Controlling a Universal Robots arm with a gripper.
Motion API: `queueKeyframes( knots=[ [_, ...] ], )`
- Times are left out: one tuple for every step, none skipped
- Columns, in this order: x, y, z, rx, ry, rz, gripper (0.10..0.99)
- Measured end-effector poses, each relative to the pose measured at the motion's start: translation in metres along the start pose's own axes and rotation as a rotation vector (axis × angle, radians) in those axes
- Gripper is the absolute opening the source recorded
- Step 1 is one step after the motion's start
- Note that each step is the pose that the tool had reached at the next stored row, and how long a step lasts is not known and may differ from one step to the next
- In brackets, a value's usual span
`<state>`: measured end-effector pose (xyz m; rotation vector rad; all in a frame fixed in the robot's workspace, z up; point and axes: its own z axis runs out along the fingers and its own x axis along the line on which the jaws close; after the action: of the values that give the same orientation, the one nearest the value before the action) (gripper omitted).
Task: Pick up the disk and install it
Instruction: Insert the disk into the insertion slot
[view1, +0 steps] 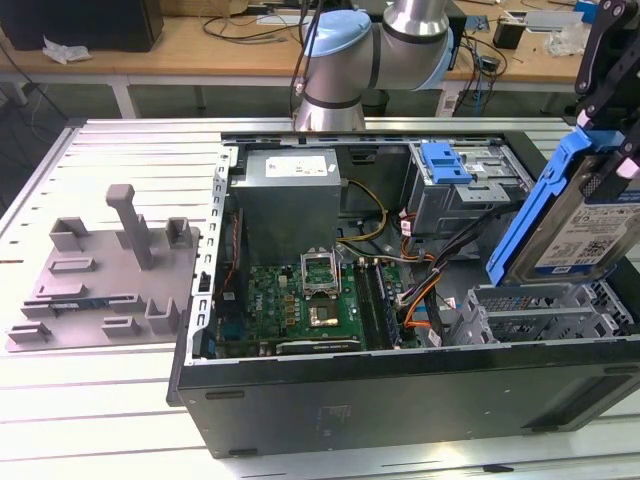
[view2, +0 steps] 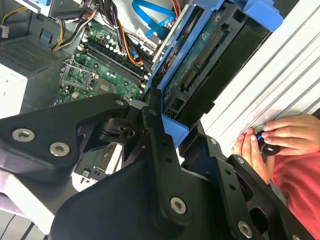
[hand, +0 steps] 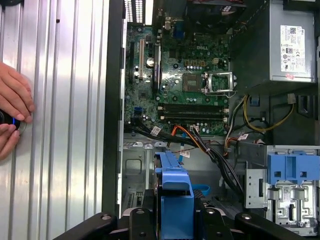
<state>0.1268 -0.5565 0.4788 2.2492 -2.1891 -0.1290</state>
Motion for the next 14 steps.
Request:
queueKeyframes(
  knots=[
    [0.0000, 0.0000, 0.0003, 0.000, 0.0000, 0.000, 0.369],
    [0.0000, 0.0000, 0.0006, 0.000, 0.0001, 0.000, 0.369],
    [0.0001, 0.0000, 0.0009, 0.000, 0.0000, 0.000, 0.369],
    [0.0001, 0.0000, 0.0010, 0.000, 0.0001, 0.000, 0.369],
    [0.0002, -0.0001, 0.0015, 0.000, 0.0000, 0.000, 0.369],
    [0.0002, -0.0001, 0.0020, 0.000, -0.0001, 0.000, 0.369],
    [0.0003, -0.0001, 0.0023, 0.000, 0.0001, 0.000, 0.369],
    [0.0004, -0.0002, 0.0029, 0.000, 0.0001, 0.000, 0.369],
    [0.0005, -0.0002, 0.0037, 0.000, -0.0001, 0.000, 0.369],
    [0.0005, -0.0002, 0.0041, 0.000, -0.0001, 0.000, 0.369],
    [0.0006, -0.0002, 0.0044, 0.000, 0.0000, 0.000, 0.369],
    [0.0006, -0.0003, 0.0050, 0.000, 0.0000, 0.000, 0.369],
    [0.0007, -0.0003, 0.0054, 0.000, 0.0000, 0.000, 0.369],
    [0.0007, -0.0003, 0.0056, 0.000, 0.0000, 0.000, 0.369]
  ],
)
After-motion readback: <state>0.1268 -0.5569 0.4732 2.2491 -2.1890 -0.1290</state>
